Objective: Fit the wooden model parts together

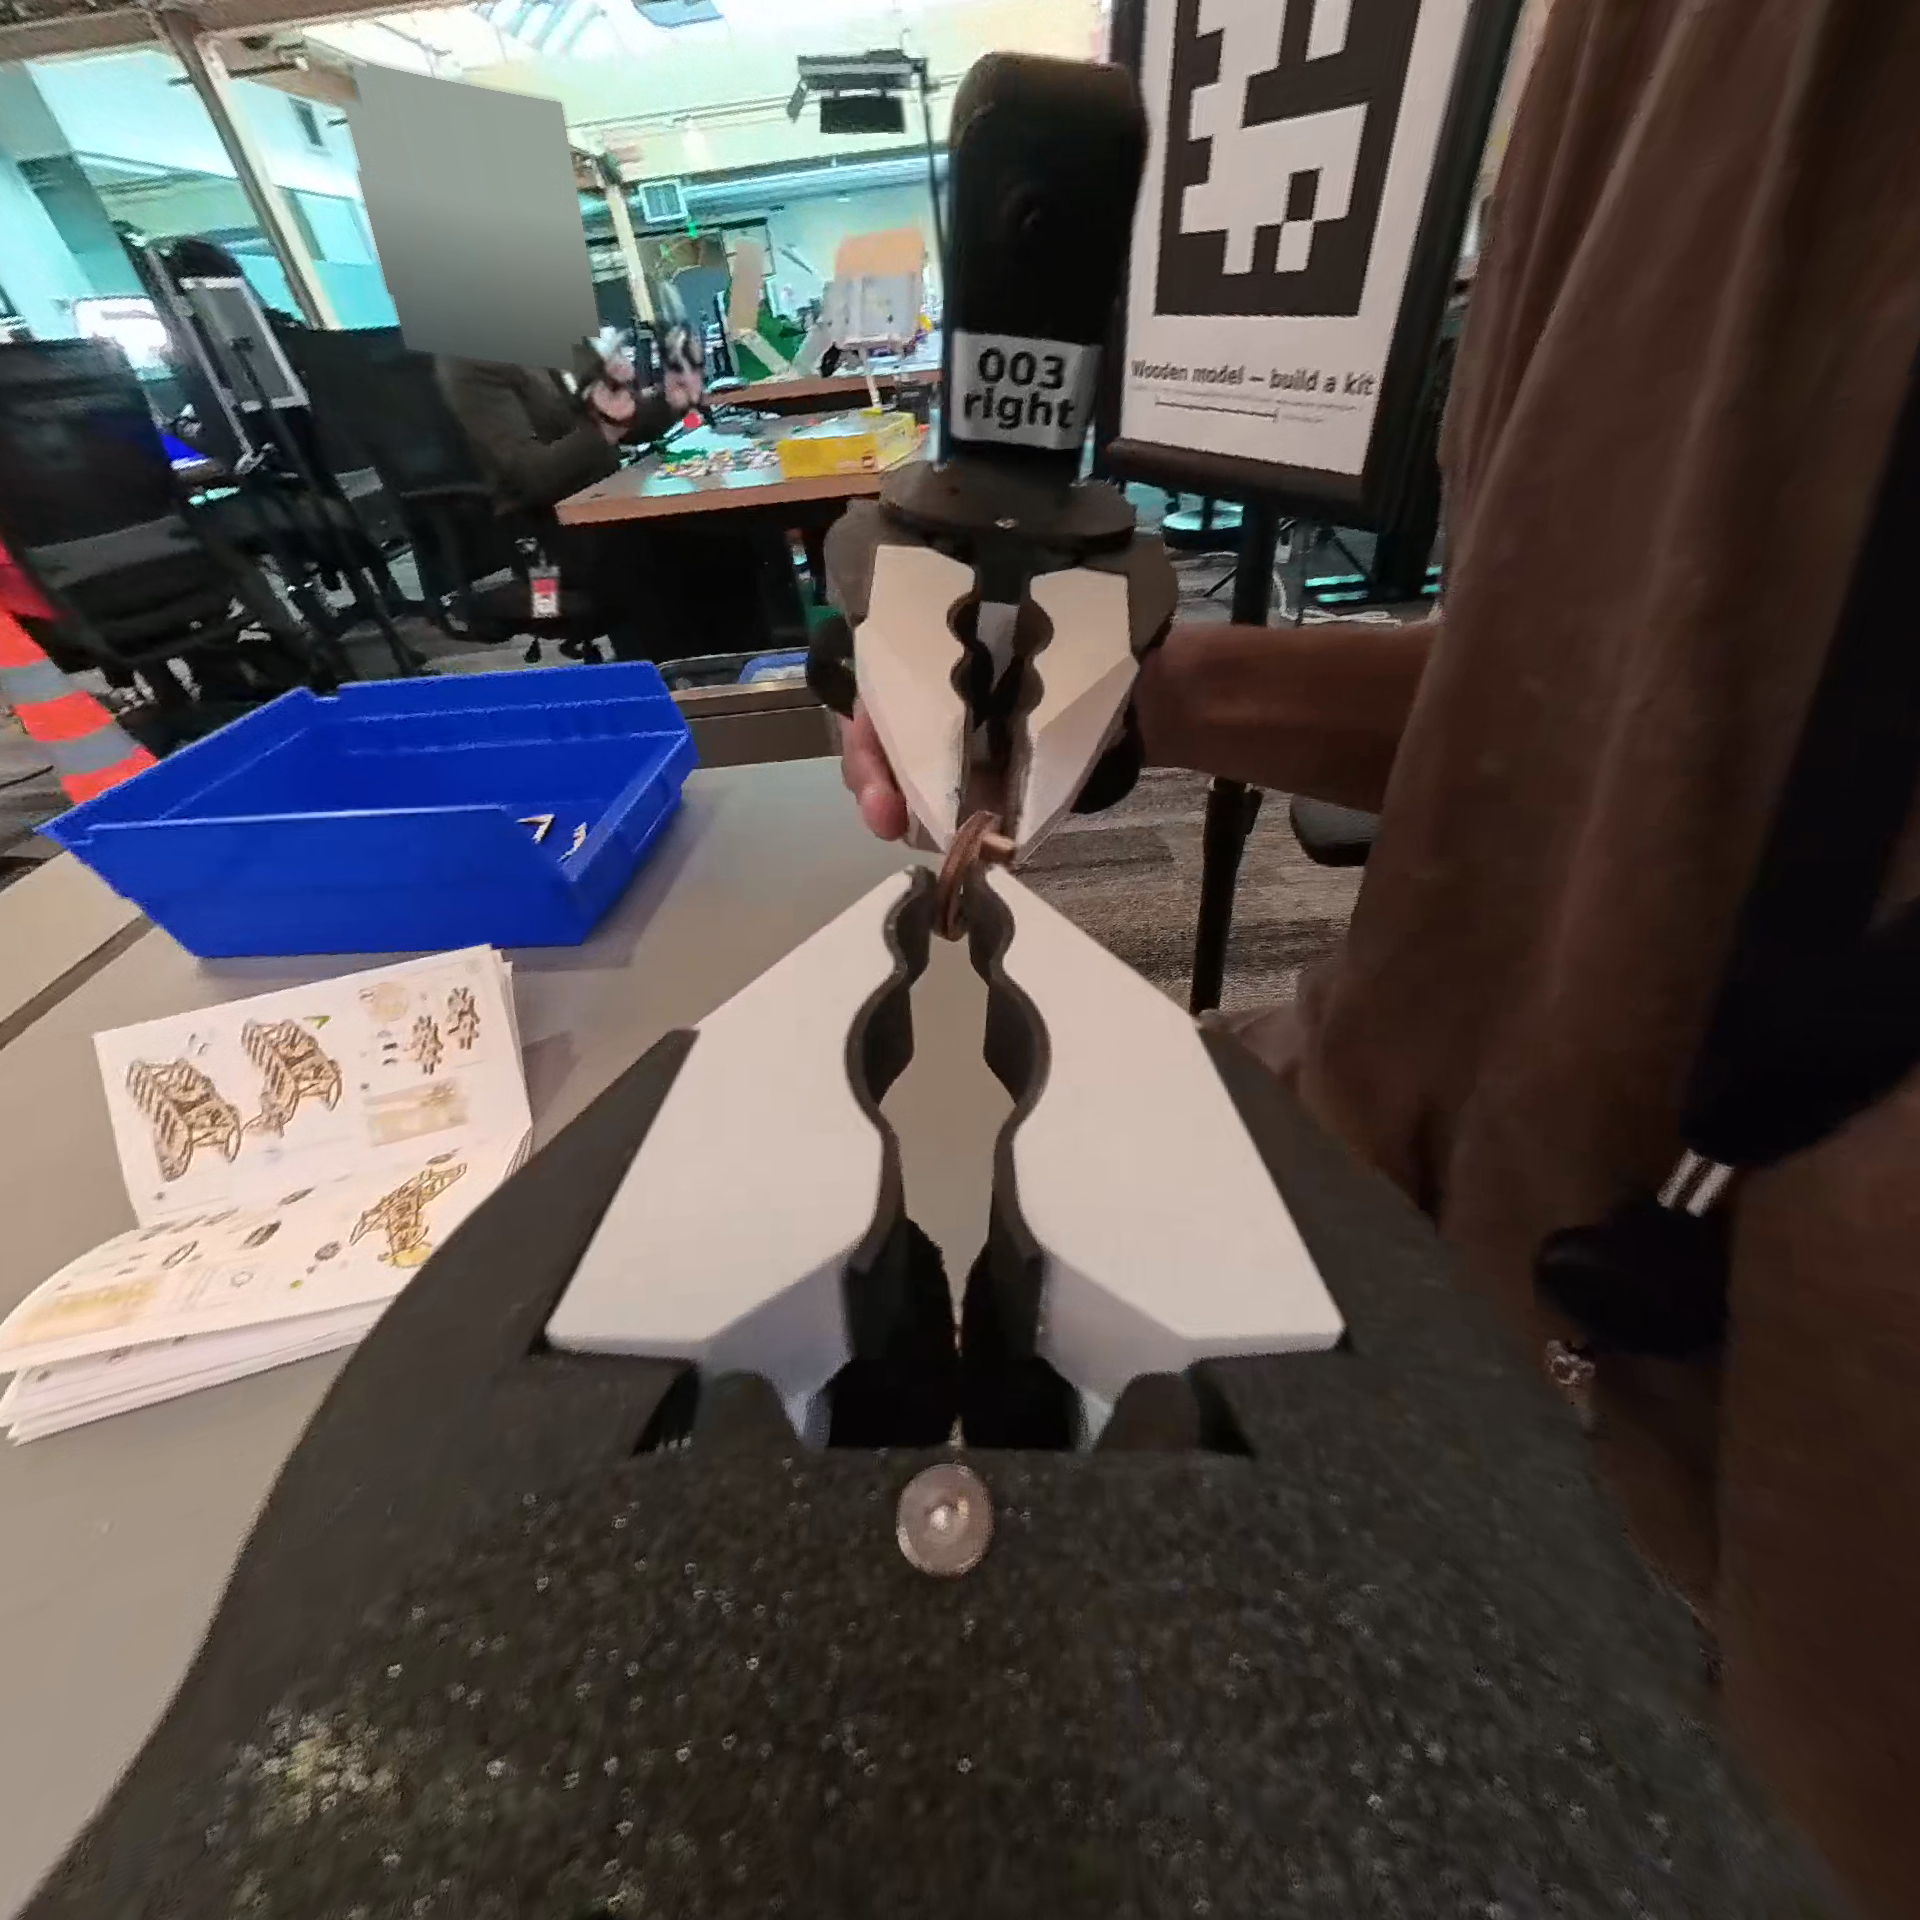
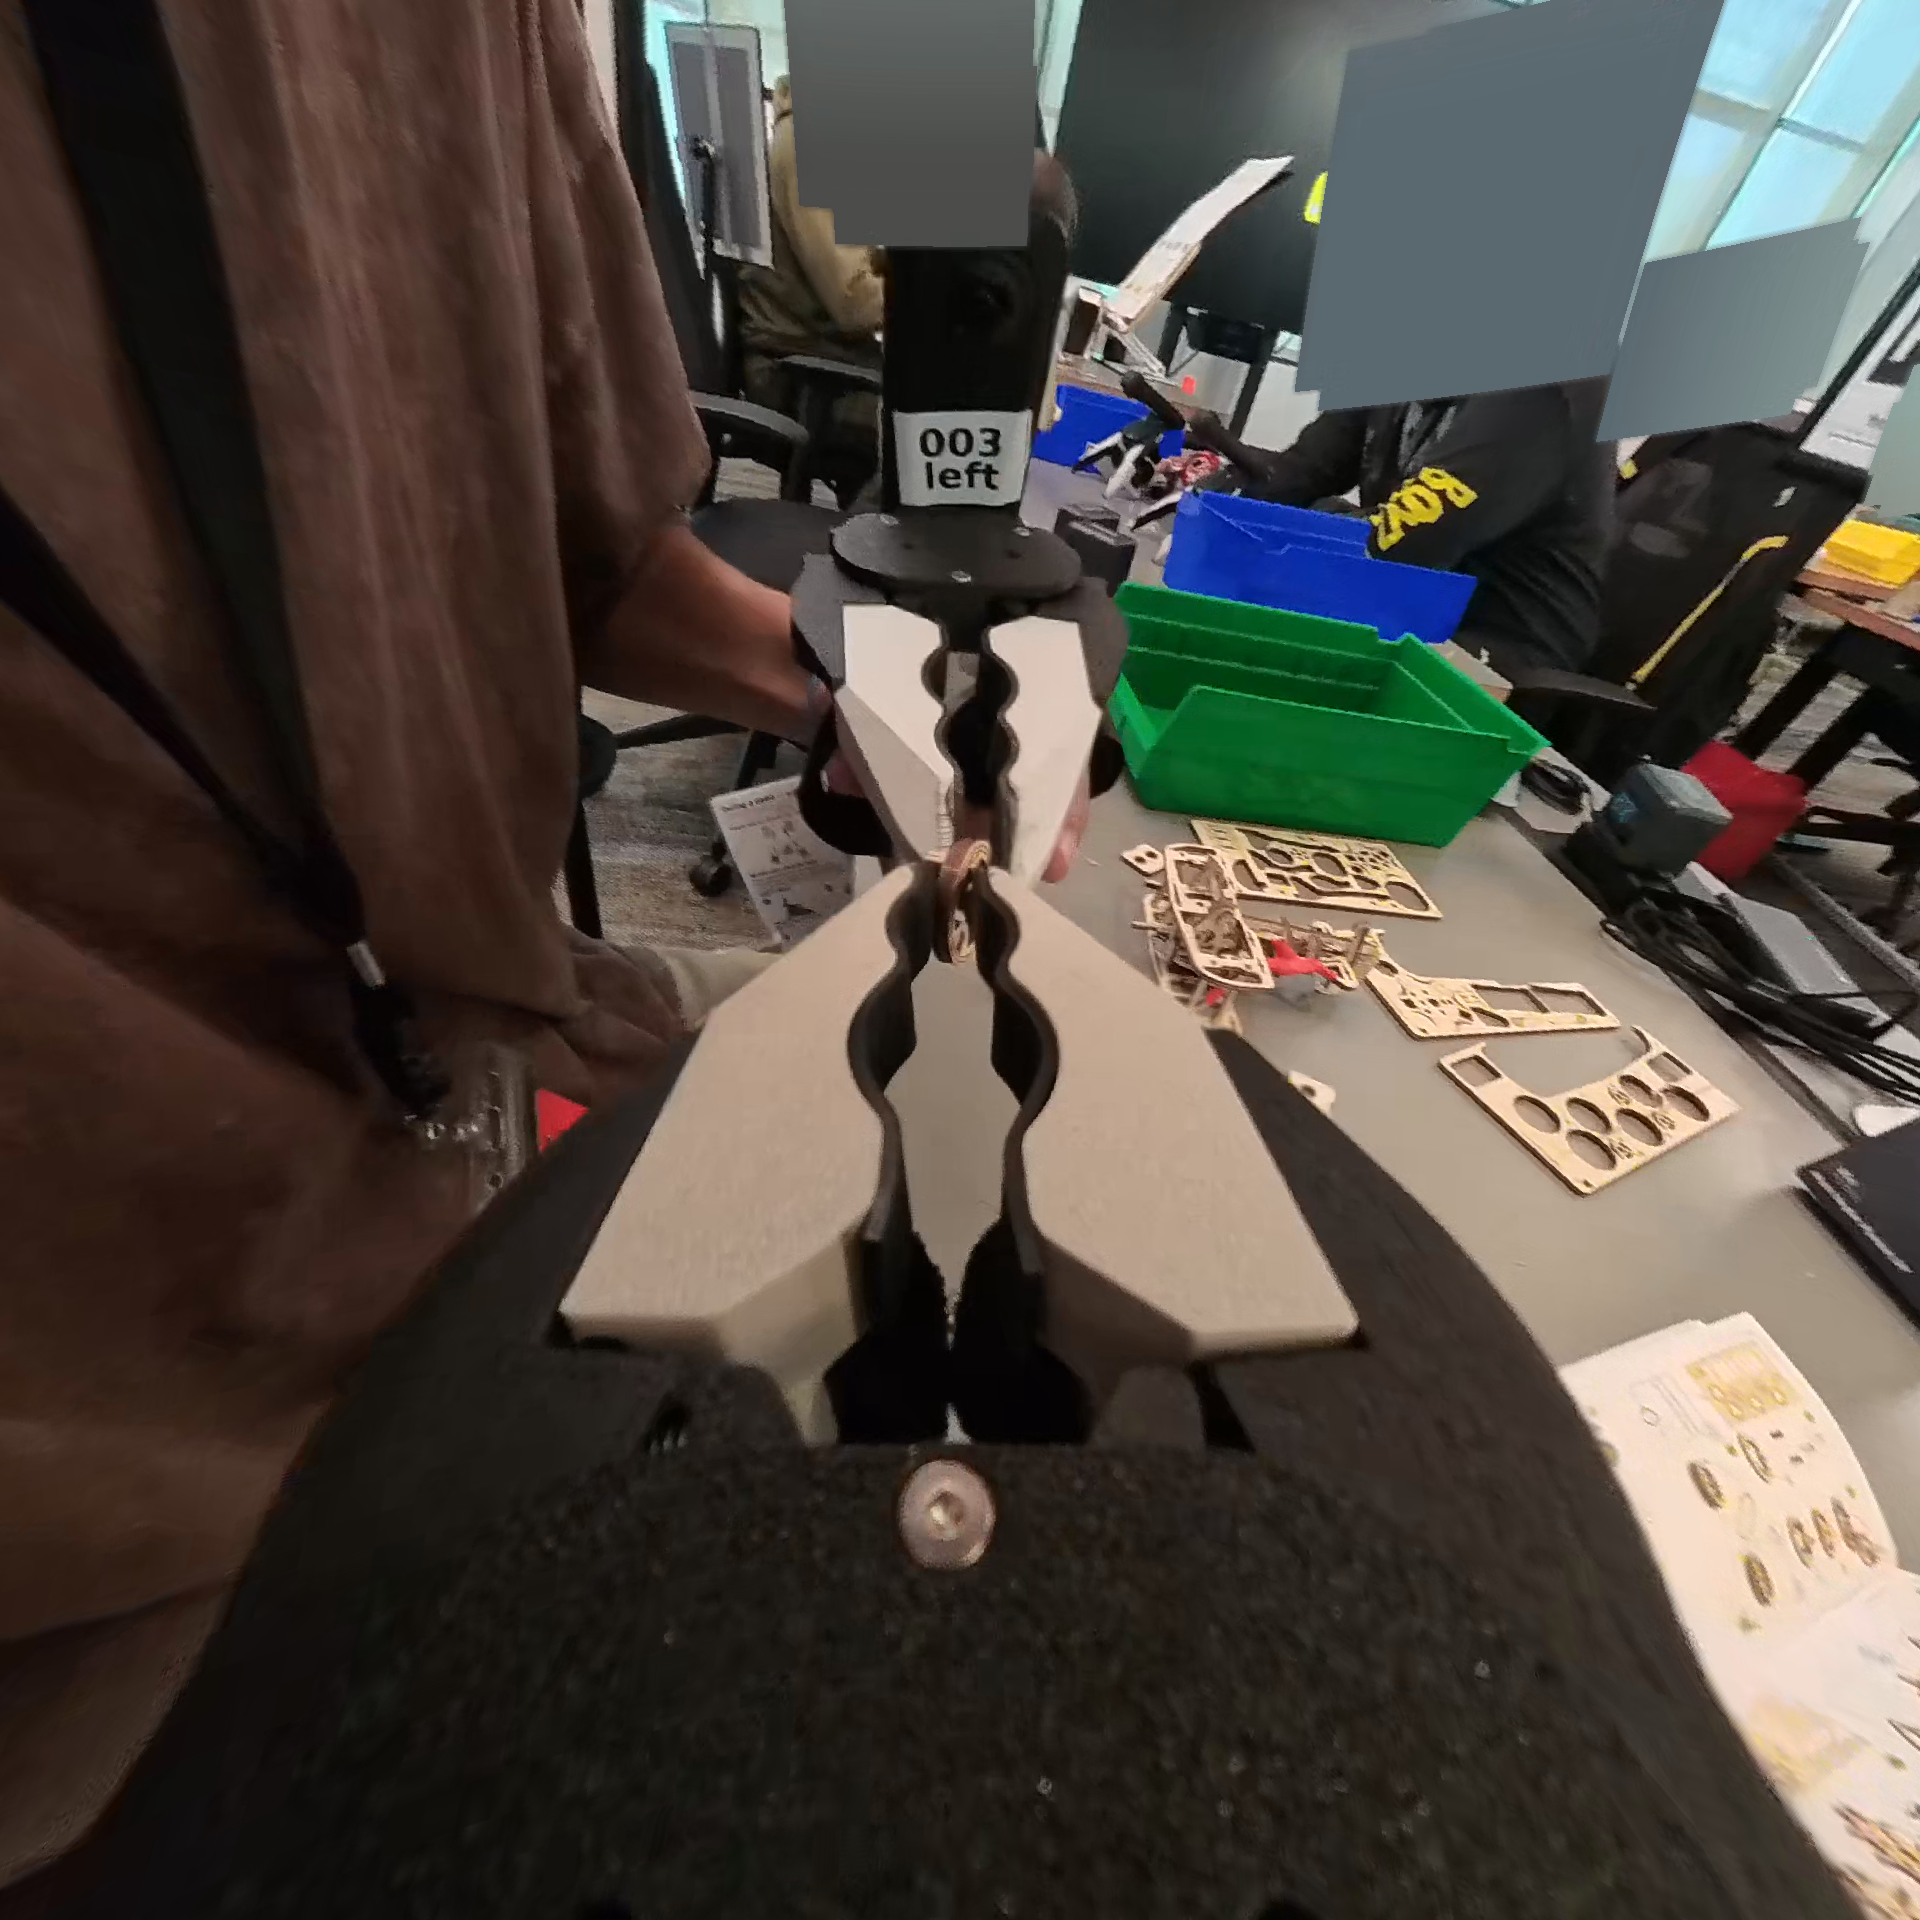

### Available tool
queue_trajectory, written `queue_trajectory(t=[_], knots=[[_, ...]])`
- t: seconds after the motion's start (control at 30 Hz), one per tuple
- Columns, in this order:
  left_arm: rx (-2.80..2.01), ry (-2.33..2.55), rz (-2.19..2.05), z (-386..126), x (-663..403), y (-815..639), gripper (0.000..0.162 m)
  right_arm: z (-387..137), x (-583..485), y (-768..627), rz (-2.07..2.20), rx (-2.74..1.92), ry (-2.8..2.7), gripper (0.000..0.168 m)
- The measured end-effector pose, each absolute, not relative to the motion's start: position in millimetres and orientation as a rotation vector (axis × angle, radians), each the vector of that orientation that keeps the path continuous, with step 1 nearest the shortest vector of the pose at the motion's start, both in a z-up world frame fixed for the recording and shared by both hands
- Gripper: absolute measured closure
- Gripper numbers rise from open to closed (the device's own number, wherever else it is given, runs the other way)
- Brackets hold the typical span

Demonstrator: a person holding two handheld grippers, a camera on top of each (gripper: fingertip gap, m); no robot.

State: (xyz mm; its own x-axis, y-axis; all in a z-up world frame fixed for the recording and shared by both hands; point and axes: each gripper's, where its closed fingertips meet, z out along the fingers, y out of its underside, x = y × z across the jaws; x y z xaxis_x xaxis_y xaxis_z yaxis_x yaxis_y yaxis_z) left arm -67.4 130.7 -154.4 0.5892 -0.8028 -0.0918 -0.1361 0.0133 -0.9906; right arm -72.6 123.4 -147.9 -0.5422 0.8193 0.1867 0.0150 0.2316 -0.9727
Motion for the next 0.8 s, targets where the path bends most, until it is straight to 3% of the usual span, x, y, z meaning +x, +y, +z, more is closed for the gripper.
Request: queue_trajectory(t=[0.27, 0.43, 0.8], knots=[[-1.449, 0.844, -0.791, -143, -62, 118, 0.161, -136, -64, 111, 1.656, -0.776, -1.725, 0.156], [-1.416, 0.803, -0.901, -139, -61, 113, 0.162, -132, -63, 111, 1.743, -0.761, -1.671, 0.164], [-1.407, 0.783, -1.039, -138, -57, 107, 0.162, -131, -58, 107, 1.949, -0.752, -1.626, 0.16]])
